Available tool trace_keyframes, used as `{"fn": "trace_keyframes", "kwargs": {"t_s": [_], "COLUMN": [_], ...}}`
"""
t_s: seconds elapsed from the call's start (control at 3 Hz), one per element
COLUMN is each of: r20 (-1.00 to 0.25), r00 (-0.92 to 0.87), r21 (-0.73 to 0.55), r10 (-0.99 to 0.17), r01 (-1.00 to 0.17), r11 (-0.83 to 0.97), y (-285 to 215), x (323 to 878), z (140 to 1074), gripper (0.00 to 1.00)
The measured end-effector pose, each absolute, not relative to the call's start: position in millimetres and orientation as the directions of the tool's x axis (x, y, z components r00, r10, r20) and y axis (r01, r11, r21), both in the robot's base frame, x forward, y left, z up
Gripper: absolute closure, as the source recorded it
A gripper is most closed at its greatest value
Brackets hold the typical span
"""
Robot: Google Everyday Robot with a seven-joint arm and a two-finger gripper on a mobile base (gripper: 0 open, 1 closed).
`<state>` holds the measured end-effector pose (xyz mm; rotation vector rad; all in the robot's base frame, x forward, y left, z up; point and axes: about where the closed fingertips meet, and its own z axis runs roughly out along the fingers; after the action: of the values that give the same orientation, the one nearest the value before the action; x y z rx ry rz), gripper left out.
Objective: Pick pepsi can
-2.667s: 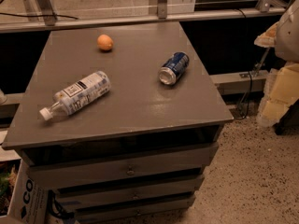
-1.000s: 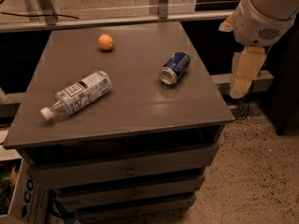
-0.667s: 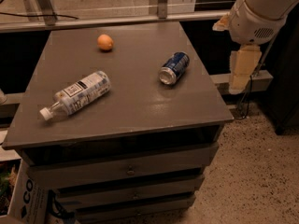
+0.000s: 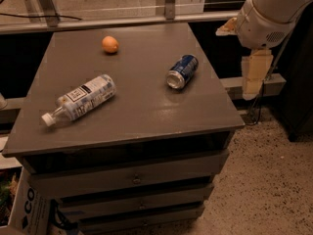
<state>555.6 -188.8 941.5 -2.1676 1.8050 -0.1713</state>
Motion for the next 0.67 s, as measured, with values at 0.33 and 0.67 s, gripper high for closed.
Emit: {"fn": "trace_keyframes", "kwargs": {"t_s": [0.33,0.67], "r20": [-0.122,-0.132], "r00": [0.237,0.287], "r21": [-0.330,-0.346], "r10": [-0.964,-0.949], "r01": [-0.926,-0.910], "r11": [-0.186,-0.228], "y": [-181.9,-168.4], "x": [571.2,601.8], "z": [939.0,928.5], "gripper": [0.00,0.00]}}
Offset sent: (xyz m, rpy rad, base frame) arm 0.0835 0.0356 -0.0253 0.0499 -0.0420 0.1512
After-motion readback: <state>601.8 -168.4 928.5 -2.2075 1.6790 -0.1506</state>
